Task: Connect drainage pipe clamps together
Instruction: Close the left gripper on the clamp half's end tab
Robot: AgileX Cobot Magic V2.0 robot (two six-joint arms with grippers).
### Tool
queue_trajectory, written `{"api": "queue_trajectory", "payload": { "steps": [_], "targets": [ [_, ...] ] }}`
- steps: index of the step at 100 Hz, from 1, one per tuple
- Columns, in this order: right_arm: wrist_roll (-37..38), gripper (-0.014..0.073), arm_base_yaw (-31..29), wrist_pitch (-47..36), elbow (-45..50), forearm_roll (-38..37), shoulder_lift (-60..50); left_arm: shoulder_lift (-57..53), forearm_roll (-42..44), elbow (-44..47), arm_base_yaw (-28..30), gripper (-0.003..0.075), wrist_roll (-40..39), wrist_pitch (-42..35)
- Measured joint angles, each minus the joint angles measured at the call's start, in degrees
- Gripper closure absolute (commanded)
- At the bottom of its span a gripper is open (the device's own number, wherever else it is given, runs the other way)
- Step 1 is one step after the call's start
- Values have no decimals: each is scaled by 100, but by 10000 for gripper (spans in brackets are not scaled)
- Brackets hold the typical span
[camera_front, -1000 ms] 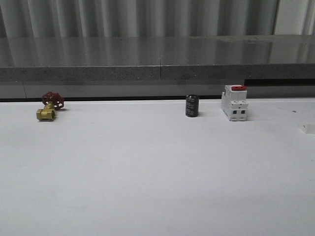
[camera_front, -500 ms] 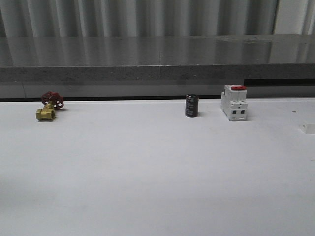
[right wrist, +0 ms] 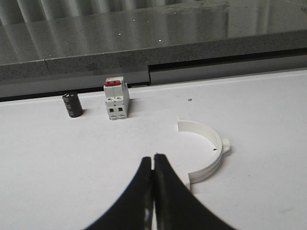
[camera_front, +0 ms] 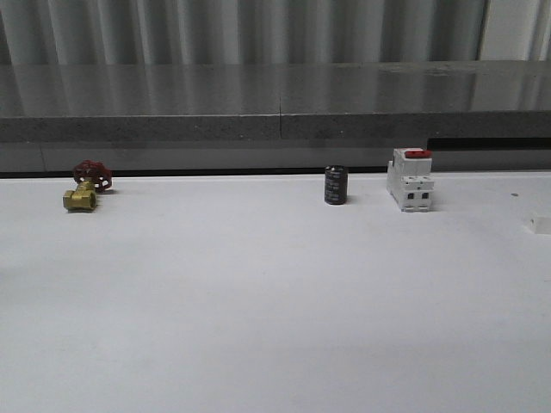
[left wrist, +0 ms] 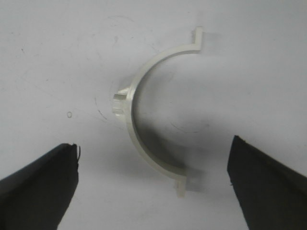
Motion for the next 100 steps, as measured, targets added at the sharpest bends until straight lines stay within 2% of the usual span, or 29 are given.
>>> {"api": "queue_trajectory", "payload": {
  "steps": [38,89,100],
  "targets": [
    [0,661,0,0,0,0,0,1112,22,-222,78,105,177,-519],
    [0,661,0,0,0,0,0,1534,22,-241,78,106,190,-751],
    [0,661,0,0,0,0,0,1534,22,-241,78,164,190,-784]
  ]
}}
